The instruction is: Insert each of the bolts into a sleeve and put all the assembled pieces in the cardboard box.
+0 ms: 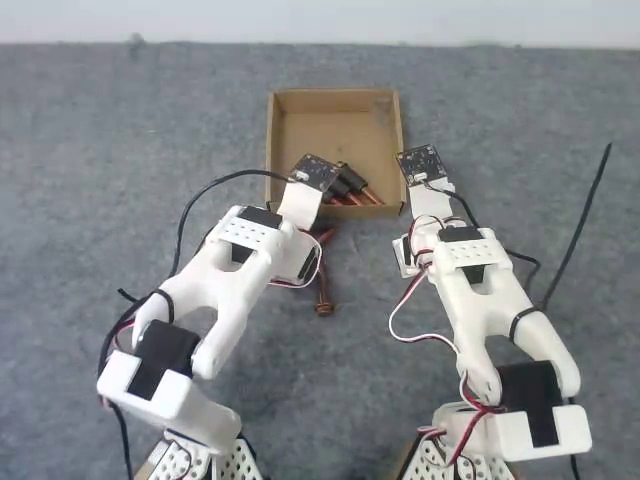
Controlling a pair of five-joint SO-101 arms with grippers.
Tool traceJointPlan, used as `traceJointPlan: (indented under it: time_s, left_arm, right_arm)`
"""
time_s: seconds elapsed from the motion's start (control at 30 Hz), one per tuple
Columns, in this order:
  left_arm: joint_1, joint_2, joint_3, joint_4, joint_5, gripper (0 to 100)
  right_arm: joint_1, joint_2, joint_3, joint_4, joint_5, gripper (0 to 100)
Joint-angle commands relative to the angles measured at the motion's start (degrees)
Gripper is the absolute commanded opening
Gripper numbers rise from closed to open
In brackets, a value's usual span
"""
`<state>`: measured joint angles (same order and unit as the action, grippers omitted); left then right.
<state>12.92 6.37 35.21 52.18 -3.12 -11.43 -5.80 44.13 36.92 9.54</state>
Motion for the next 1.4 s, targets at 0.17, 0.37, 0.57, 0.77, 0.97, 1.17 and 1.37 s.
traceJointPlan:
  time_s: [0.17, 0.37, 0.57, 0.77, 0.97, 1.17, 1.37]
  left_arm:
    - [1.8, -0.5, -2.9, -0.8, -6.0, 1]
    - [-4.3, -1.2, -5.1, 1.8, -21.9, 1]
    - [-14.1, -1.1, -8.5, 2.8, -32.0, 1]
    - [-19.3, -1.1, -14.5, 12.6, -44.4, 5]
    - [-23.1, -1.1, -15.5, 14.2, -44.6, 13]
    - [-25.2, -1.2, -18.0, 14.5, -35.6, 13]
    - [-23.2, -8.1, -18.1, 20.7, -15.0, 13]
  right_arm:
    - [0.7, -3.6, 0.4, -1.4, -0.1, 0.6]
    - [0.7, -3.6, 0.7, -2.3, -0.1, 0.6]
    - [0.7, -3.6, 0.7, -2.5, -0.1, 0.6]
    - [0.7, -3.6, 0.7, -2.5, -0.1, 0.6]
    - [0.7, -3.6, 0.7, -2.5, -0.1, 0.6]
    - [0.7, -3.6, 0.7, -2.5, -0.1, 0.6]
    - [0.7, -3.6, 0.7, -2.5, -0.1, 0.6]
